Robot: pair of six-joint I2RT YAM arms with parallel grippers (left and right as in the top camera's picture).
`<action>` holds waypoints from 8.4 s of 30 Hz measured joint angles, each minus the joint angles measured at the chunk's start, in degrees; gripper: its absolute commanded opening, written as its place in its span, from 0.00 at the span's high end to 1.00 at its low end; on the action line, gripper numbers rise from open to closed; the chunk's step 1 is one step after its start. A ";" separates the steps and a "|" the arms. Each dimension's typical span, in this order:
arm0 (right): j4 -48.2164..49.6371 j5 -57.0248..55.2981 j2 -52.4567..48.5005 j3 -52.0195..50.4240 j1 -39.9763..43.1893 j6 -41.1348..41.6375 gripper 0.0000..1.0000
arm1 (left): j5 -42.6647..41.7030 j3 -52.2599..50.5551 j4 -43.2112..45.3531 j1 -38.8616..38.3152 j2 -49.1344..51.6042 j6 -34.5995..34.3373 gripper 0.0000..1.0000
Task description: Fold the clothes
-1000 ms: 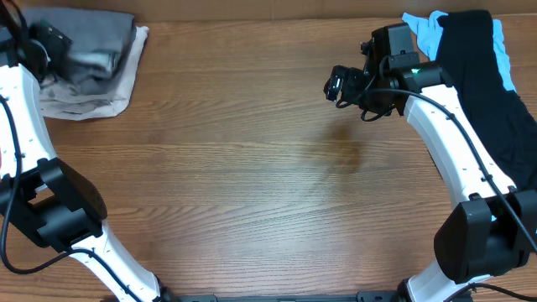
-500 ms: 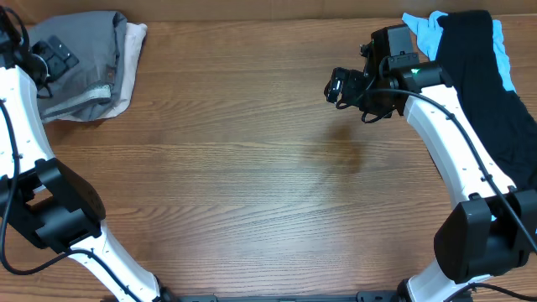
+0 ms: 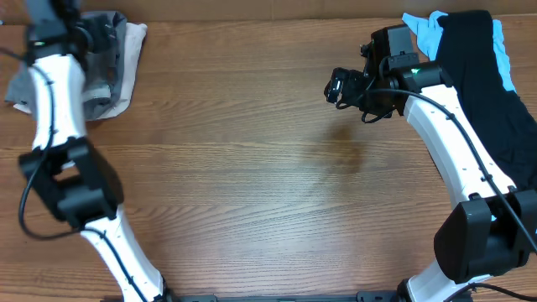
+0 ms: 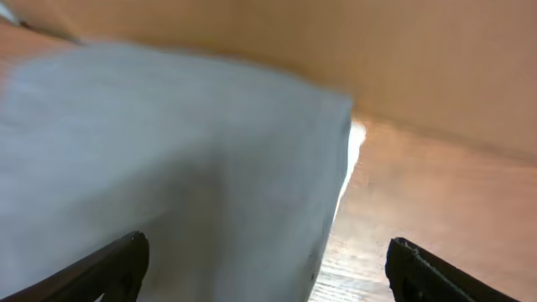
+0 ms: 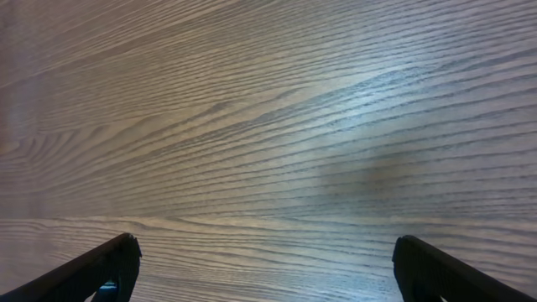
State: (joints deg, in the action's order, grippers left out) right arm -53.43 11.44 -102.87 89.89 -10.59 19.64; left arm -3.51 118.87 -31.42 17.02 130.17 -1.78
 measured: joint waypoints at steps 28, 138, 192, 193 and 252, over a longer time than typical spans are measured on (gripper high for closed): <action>-0.74 -1.44 0.04 3.54 0.09 -0.17 0.00 | 1.92 9.42 -6.62 -3.52 7.37 0.92 0.00; 48.37 -8.94 102.03 -88.85 7.89 -7.67 0.00 | -1.01 15.41 -15.74 -3.91 -8.85 -7.32 0.00; 48.37 -8.94 102.03 -88.85 7.89 -7.69 0.00 | -0.68 -6.05 -30.40 -3.91 -54.99 -7.28 0.00; 48.35 -8.94 102.03 -88.85 7.89 -7.69 0.00 | -0.09 -6.78 -32.44 -3.93 -56.48 -7.26 0.00; 48.39 -8.94 102.03 -88.85 7.89 -7.67 0.00 | 0.11 -118.14 26.97 -11.04 -129.22 -12.66 0.00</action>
State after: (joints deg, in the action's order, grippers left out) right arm -5.04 2.50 -0.84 1.04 -2.70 11.97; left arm -3.40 0.73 -4.45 5.98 0.95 -14.44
